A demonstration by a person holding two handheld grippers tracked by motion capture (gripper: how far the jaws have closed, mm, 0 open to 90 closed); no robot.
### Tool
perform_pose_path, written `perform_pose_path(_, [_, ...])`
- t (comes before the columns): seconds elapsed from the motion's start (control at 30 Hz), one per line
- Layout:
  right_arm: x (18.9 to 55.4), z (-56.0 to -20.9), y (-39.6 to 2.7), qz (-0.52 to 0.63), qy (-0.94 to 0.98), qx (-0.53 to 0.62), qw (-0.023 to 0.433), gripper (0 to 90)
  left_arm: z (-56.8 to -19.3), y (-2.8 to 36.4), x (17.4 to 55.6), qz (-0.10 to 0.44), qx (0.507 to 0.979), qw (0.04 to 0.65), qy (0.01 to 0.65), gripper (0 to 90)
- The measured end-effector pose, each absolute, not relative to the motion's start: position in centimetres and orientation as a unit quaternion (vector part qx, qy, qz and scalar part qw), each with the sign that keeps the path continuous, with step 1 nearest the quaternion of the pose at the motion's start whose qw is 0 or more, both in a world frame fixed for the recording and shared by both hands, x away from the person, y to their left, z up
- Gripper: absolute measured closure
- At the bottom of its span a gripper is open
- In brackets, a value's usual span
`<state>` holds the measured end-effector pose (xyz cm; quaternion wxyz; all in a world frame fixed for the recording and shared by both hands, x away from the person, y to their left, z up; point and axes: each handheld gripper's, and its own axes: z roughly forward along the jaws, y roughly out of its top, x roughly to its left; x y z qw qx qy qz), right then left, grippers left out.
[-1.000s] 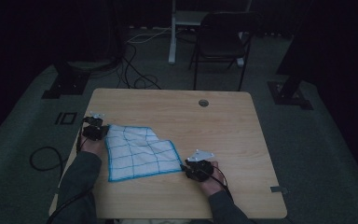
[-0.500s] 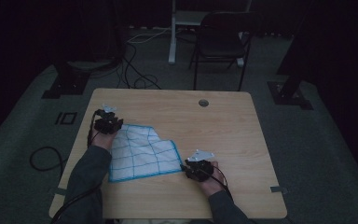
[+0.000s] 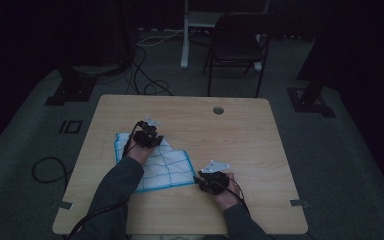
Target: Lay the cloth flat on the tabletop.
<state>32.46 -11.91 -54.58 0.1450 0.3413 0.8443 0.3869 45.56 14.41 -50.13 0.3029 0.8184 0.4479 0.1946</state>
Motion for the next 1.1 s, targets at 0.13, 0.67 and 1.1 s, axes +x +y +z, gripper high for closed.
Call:
perform_pose_path(0.13, [32.4, -54.6, -11.9, 0.387, 0.844, 0.342, 0.146, 67.1, -50.5, 12.4, 45.6, 0.189, 0.831, 0.296, 0.431, 65.8])
perform_pose_path(0.67, [32.5, -54.6, -11.9, 0.387, 0.845, 0.340, 0.144, 66.3, -52.1, 10.4, 45.7, 0.191, 0.843, 0.234, 0.445, 69.4])
perform_pose_path(1.1, [32.5, -54.5, -12.0, 0.386, 0.845, 0.342, 0.142, 65.4, -50.4, 10.0, 45.4, 0.189, 0.837, 0.269, 0.438, 86.8])
